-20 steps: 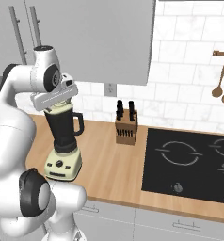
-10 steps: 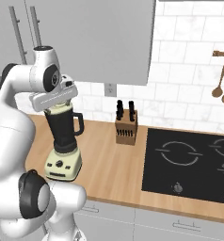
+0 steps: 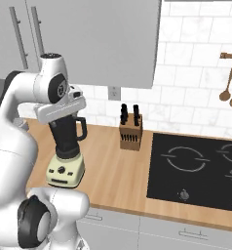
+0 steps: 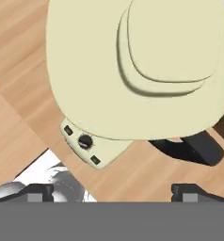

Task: Close the lid blender by securely placing the lid on top.

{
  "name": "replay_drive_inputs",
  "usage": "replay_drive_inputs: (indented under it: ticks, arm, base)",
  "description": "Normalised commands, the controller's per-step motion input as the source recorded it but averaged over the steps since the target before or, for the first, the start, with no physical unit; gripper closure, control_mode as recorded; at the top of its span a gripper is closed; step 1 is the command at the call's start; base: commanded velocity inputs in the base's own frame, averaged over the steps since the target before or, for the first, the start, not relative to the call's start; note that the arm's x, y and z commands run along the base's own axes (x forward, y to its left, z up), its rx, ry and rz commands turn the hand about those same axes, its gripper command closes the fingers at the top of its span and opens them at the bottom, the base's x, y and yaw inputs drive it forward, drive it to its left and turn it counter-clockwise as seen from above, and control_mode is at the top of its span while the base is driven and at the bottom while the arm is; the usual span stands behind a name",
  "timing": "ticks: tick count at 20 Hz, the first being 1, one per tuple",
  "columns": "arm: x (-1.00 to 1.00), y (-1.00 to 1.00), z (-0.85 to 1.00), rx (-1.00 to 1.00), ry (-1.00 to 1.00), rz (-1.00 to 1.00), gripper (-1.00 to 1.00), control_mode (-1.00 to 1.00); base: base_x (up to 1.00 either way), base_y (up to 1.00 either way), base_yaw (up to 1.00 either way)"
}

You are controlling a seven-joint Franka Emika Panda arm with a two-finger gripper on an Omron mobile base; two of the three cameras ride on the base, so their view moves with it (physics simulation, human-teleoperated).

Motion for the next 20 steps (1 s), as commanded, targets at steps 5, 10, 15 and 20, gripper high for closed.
replay_drive_inputs:
  ticks: [5,10,15,20]
  arm:
    - [-0.7,-0.45,-0.09,0.02,-0.03,0.0,-1.0,-1.0]
    - [-0.53,-0.38,-0.01,0.02,-0.04,0.0,-1.0,-1.0]
    - [-0.58,-0.43,0.0,0.04,-0.04,0.0,-1.0,-1.0]
    - [-0.51,-0.47,-0.03,0.04,-0.04,0.0,-1.0,-1.0]
  base:
    - [0.0,0.0,0.0]
    - [0.0,0.0,0.0]
    - [0.0,0.0,0.0]
    - [0.0,0.0,0.0]
